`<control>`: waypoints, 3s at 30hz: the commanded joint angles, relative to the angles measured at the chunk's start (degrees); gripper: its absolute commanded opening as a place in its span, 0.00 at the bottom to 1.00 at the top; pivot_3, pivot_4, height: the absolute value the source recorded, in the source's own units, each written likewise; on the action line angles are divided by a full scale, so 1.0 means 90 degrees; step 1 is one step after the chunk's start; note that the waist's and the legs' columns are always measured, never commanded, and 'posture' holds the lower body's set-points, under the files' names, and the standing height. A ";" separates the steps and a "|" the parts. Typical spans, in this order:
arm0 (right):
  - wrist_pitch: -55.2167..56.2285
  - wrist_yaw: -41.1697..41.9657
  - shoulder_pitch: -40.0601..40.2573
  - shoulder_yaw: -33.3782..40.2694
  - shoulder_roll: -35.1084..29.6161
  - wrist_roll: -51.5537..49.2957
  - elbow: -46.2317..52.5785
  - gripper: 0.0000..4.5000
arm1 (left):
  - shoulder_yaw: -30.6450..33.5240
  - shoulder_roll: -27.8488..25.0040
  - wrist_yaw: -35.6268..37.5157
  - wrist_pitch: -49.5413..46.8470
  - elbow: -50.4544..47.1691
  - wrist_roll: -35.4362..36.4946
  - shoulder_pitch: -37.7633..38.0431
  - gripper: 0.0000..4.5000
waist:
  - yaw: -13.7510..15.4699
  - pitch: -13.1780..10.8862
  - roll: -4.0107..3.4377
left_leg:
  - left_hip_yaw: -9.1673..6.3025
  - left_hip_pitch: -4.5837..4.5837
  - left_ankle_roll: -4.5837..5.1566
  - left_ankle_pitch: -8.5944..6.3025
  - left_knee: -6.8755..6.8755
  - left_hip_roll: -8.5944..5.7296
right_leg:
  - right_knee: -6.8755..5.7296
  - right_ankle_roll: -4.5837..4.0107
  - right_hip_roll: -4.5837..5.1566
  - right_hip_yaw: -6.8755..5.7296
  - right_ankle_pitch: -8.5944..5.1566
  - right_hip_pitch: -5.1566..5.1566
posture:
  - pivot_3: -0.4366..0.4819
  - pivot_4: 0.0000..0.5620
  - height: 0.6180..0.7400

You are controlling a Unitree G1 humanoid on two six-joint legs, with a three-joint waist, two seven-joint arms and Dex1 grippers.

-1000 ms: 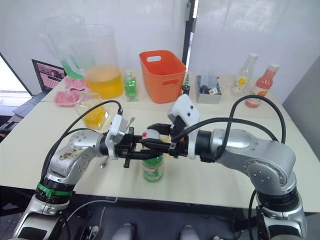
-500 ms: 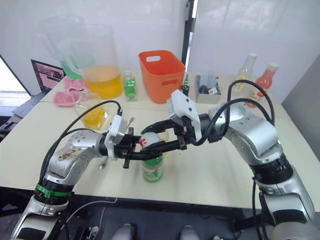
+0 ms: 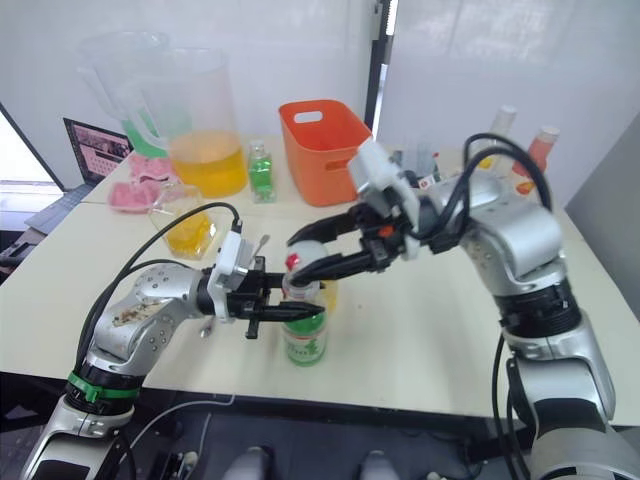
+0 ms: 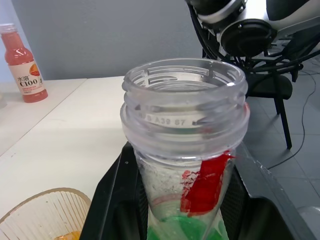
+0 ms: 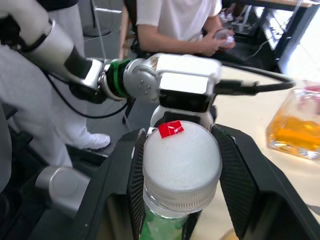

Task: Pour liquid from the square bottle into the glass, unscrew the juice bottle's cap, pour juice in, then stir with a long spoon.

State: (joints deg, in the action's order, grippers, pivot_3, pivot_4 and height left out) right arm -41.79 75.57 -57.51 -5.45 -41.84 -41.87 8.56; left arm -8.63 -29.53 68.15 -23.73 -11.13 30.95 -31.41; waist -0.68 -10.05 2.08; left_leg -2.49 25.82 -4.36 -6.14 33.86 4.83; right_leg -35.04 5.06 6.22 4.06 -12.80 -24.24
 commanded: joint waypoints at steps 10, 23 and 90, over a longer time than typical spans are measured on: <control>-0.0852 -0.1871 0.1422 0.2389 -0.1345 -0.0117 0.0560 0.35 | -0.0284 0.0041 0.0309 0.0012 0.0413 -0.0125 -0.0060 0.28 | 0.0018 0.0000 0.0000 | 0.0001 -0.0001 0.0000 0.0000 0.0004 -0.0001 | 0.0002 0.0000 0.0000 0.0002 0.0000 0.0002 | 0.48 0.27 1.00; -0.0865 -0.5136 0.3811 0.3843 -0.0617 0.1250 0.0261 0.35 | -0.0355 0.0172 0.0405 0.0076 0.0491 -0.0114 -0.0083 0.28 | 0.0043 0.0007 -0.0010 | 0.0001 -0.0001 0.0002 0.0001 0.0017 -0.0005 | 0.0004 0.0007 0.0001 0.0006 0.0004 0.0011 | 0.48 0.27 1.00; -0.1724 -0.4115 0.3375 0.2430 -0.0331 -0.0535 0.1815 1.00 | 0.2738 -0.2571 -0.0204 -0.1551 -0.0273 0.1326 0.0415 0.28 | -0.0100 -0.0007 0.0072 | 0.0362 -0.0006 -0.0031 -0.0061 0.0013 0.0125 | 0.0014 -0.0049 -0.0117 0.0371 0.0100 -0.0211 | 0.48 0.27 0.96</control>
State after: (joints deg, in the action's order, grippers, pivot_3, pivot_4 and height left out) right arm -57.31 38.35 -26.17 15.92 -44.25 -45.14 22.33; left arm 13.10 -51.79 66.43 -39.90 -14.25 43.47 -26.48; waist -1.58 -10.12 2.72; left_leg 0.74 25.74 -4.34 -6.50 34.08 5.96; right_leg -34.92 4.72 5.16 7.39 -11.91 -26.10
